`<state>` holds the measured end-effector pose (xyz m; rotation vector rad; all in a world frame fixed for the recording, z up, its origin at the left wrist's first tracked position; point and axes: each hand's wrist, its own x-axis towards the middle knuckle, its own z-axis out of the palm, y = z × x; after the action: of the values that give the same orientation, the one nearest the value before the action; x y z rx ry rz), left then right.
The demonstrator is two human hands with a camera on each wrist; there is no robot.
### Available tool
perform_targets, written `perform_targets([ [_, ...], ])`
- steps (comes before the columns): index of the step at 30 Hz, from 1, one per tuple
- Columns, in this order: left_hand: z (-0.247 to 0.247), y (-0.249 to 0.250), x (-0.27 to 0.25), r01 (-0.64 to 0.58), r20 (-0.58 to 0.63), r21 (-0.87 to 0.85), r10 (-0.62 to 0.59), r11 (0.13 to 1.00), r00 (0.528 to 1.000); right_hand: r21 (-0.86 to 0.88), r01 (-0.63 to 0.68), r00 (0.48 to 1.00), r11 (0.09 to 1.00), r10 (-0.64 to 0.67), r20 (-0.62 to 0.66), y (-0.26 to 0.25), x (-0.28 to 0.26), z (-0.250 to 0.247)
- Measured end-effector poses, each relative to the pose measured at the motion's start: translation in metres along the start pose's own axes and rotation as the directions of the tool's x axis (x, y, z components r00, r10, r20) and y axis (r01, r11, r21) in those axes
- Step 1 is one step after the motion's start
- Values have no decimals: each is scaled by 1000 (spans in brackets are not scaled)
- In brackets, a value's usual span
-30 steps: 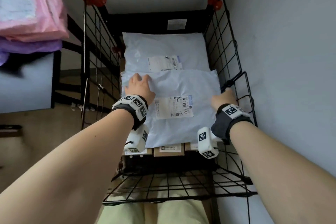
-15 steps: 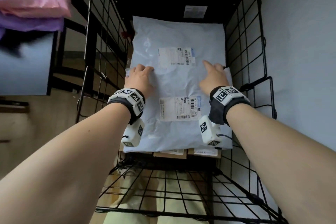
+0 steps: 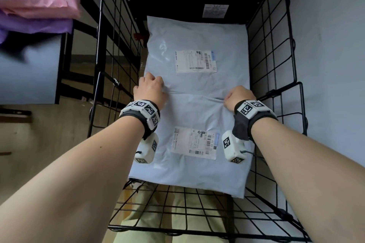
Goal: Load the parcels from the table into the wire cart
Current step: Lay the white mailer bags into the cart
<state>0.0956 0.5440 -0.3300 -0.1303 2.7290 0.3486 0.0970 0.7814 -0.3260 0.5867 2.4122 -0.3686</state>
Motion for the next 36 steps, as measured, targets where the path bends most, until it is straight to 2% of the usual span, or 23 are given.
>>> perform_targets([
  [5, 8, -7, -1, 87, 69, -11, -86, 996, 994, 43, 30, 994, 999, -25, -106, -8, 6, -5],
  [10, 8, -8, 3, 199, 150, -76, -186, 977, 971, 40, 15, 997, 999, -12, -82, -8, 6, 11],
  [16, -3, -12, 13, 162, -20, -52, -163, 985, 986, 116, 22, 997, 993, -12, -81, -15, 13, 5],
  [19, -6, -12, 14, 161, -41, -45, -163, 986, 986, 96, 26, 997, 995, -18, -79, -17, 14, 3],
  [21, -7, -13, 13, 124, -64, -72, -129, 990, 990, 89, 20, 996, 996, -12, -85, -17, 15, 2],
  [23, -11, -11, 14, 20, -53, -73, -24, 997, 998, 82, 29, 994, 996, -21, -105, -16, 17, 0],
  [25, -15, -5, 18, -128, 24, -24, 129, 991, 991, 76, 60, 988, 995, -49, -147, -17, 17, -3],
  [27, -15, 3, 24, -239, 132, 32, 233, 970, 963, 64, 125, 975, 990, -111, -195, -19, 16, -3],
  [31, -10, 14, 34, -291, 289, 75, 258, 954, 922, -45, 225, 964, 973, -229, -136, -25, 12, 5],
  [36, -2, 14, 37, -286, 292, 145, 236, 947, 927, -47, 233, 970, 971, -236, -65, -26, 17, 11],
])
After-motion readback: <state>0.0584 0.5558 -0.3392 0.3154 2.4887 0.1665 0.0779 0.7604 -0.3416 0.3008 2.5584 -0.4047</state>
